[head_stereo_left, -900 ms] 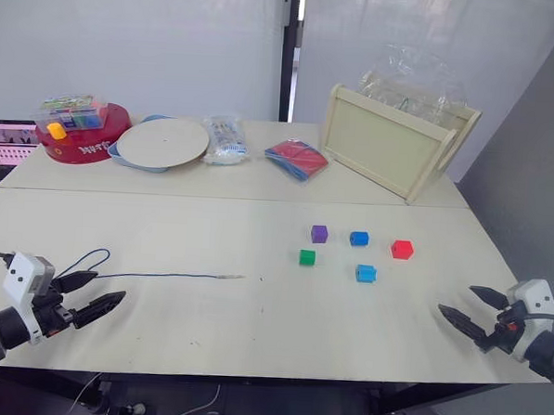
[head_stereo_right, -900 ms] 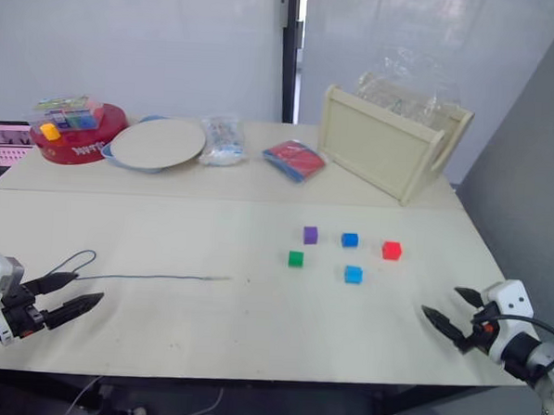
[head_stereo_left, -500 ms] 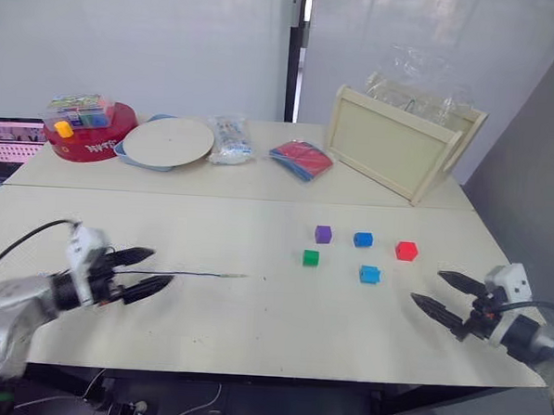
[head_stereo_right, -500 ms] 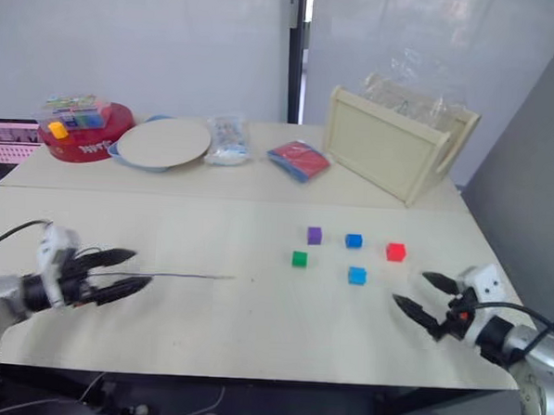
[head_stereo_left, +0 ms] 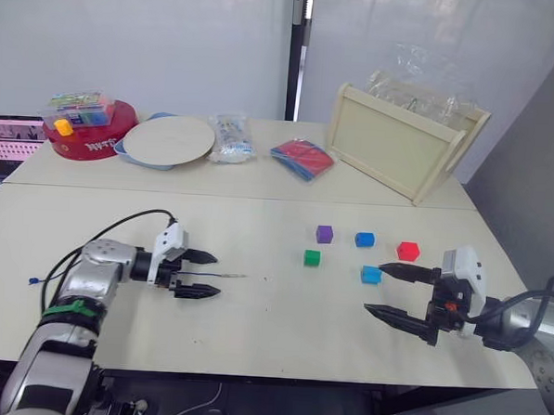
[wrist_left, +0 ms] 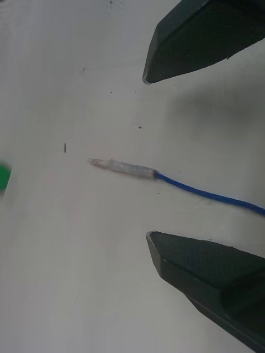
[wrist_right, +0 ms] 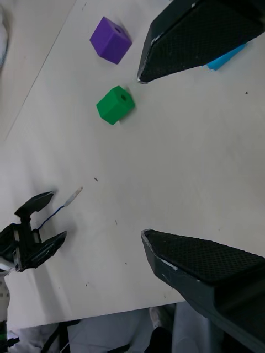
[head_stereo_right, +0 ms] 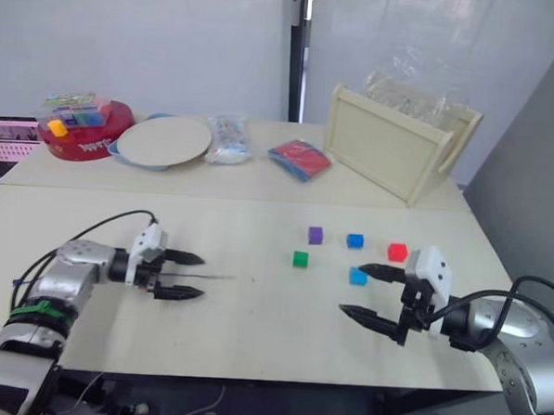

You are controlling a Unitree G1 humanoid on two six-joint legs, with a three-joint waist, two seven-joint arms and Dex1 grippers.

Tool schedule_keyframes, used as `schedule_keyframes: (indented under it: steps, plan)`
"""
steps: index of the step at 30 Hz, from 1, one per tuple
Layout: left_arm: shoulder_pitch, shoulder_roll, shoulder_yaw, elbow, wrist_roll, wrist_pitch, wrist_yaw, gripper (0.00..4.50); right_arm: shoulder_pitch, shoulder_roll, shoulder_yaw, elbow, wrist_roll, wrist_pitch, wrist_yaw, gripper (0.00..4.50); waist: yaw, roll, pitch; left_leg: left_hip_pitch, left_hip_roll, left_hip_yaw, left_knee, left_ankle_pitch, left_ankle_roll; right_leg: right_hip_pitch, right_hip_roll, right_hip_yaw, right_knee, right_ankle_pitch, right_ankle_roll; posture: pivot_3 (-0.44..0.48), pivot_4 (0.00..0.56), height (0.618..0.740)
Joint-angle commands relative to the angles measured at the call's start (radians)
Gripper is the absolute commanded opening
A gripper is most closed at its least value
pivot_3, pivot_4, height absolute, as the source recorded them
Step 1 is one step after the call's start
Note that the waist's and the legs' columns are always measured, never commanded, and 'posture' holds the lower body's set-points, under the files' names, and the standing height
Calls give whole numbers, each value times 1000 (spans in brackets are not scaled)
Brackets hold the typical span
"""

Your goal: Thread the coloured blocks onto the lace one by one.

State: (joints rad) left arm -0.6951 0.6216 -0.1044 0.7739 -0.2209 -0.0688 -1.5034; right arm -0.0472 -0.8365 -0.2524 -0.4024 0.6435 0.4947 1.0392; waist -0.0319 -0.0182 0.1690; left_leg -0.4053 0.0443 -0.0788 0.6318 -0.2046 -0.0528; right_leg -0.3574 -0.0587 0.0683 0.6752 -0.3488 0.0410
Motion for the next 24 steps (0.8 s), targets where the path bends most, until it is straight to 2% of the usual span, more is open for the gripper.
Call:
schedule_keyframes:
  steps: [1, 3, 6, 17, 24]
  plan:
    - [-28, -18, -18, 78, 48, -93, -24, 4500, 32, 6, -45, -57, 18, 3, -33, 4465, 3, 0, 0, 0, 0, 0, 0, 0, 0, 0, 0, 0, 0, 0, 0, 0, 150, 740]
    - [-26, -26, -34, 121, 77, -132, -38, 4500, 52, 8, -58, -75, 18, 2, -52, 4465, 4, 0, 0, 0, 0, 0, 0, 0, 0, 0, 0, 0, 1, 0, 0, 0, 150, 740]
    - [-24, -34, -38, 171, 95, -152, -55, 3681, 69, 5, -72, -100, 26, 1, -71, 4500, 1, 0, 0, 1, 0, 0, 1, 0, 0, 0, 0, 0, 3, 0, 0, 0, 150, 740]
    - [-38, -57, -38, 263, 125, -199, -29, 37, 98, 15, -75, -114, 24, -15, -92, 4500, -6, 0, 0, 3, 0, 0, 1, 0, 0, 2, 0, 1, 3, 0, 1, 0, 150, 740]
    - [-64, -68, -19, 269, 118, -203, -25, 37, 102, 34, -72, -102, 13, -22, -106, 4500, 0, 1, -1, 5, -1, 0, 2, 0, 0, 4, 0, 1, 3, -1, 1, 0, 150, 740]
